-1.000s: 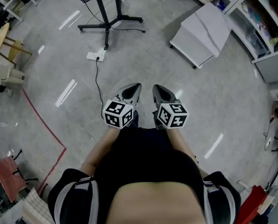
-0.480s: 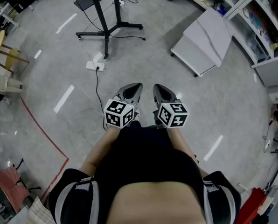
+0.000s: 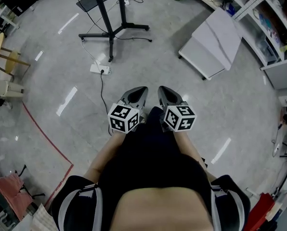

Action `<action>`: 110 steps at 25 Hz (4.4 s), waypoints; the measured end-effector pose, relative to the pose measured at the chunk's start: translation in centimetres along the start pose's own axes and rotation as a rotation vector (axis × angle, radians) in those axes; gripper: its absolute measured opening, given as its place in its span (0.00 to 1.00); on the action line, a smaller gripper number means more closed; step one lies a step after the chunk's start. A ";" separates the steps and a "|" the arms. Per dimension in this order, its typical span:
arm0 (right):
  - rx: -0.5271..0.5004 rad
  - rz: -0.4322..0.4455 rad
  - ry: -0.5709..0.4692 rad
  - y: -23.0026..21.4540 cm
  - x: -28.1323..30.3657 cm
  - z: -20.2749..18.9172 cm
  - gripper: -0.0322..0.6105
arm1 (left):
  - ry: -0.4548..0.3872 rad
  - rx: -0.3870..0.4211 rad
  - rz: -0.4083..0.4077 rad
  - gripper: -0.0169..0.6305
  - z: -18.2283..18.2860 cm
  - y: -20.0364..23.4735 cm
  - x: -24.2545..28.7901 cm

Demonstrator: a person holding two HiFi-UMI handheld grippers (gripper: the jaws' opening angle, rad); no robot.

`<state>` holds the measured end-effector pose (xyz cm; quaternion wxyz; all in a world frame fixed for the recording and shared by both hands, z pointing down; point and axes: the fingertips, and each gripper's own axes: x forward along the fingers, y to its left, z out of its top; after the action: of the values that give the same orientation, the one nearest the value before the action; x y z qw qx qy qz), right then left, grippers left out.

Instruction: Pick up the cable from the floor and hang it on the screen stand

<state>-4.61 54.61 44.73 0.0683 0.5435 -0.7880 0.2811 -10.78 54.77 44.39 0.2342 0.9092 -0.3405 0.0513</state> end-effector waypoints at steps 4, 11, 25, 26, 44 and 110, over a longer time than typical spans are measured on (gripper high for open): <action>-0.006 0.012 0.006 0.0 0.8 0.9 0.09 | 0.014 -0.008 0.013 0.04 0.0 0.4 0.1; -0.032 0.049 -0.049 -0.2 2.5 3.0 0.09 | -0.015 -0.019 0.053 0.04 1.0 2.4 1.0; -0.021 0.036 -0.082 -4.9 6.1 7.3 0.09 | 0.023 -0.016 0.043 0.04 3.0 4.3 7.0; -0.020 0.036 -0.084 -5.4 6.4 7.7 0.09 | 0.027 -0.018 0.042 0.04 3.1 4.6 7.6; 0.019 0.035 -0.086 -13.6 14.7 14.4 0.09 | 0.053 -0.017 0.044 0.04 8.2 9.6 18.8; 0.060 0.000 -0.053 -24.9 32.2 27.7 0.09 | 0.068 -0.034 0.084 0.04 19.5 23.9 36.3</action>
<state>10.24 7.68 44.16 0.0312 0.5526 -0.7807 0.2900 0.27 8.45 45.65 0.2587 0.8876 -0.3713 0.0861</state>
